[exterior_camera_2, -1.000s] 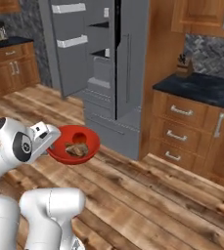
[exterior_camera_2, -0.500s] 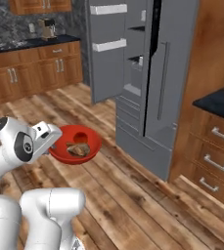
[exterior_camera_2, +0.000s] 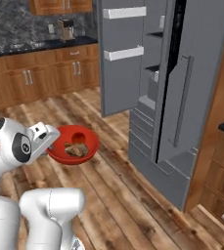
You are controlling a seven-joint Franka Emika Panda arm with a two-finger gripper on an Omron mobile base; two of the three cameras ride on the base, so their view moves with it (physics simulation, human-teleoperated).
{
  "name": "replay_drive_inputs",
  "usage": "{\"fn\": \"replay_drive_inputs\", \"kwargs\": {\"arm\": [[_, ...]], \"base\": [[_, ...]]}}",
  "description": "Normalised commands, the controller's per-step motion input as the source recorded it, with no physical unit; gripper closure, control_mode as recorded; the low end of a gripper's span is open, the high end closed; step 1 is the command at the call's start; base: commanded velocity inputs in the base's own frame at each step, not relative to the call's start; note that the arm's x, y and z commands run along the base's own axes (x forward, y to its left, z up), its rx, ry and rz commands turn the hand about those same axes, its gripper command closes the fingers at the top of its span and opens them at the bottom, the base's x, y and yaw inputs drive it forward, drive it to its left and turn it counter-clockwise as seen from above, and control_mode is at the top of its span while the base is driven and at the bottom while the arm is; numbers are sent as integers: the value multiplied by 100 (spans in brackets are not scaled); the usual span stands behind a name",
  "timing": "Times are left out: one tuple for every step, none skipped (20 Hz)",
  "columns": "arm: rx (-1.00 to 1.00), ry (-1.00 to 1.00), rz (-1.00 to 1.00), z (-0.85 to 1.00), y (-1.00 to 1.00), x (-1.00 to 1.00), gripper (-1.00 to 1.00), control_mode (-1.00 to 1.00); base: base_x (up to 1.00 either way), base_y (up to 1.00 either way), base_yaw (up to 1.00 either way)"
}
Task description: Pick the chicken drumstick and tomato from their plates and place them in the bowl. Then put the bowl in the fridge.
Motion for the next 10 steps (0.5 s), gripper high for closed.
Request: {"fn": "replay_drive_inputs", "kwargs": {"arm": [[0,0,0,0,0,0,100,100],[0,0,0,0,0,0,100,100],[0,0,0,0,0,0,100,100],[0,0,0,0,0,0,100,100],[0,0,0,0,0,0,100,100],[0,0,0,0,0,0,100,100],[0,0,0,0,0,0,100,100],[0,0,0,0,0,0,100,100],[0,0,0,0,0,0,100,100],[0,0,0,0,0,0,100,100]], "base": [[90,-1,18],[89,-3,16],[89,-5,13],[90,-7,7],[86,-9,0],[74,-6,-4],[66,0,-15],[64,0,-17],[66,0,-17],[67,0,-16]]}}
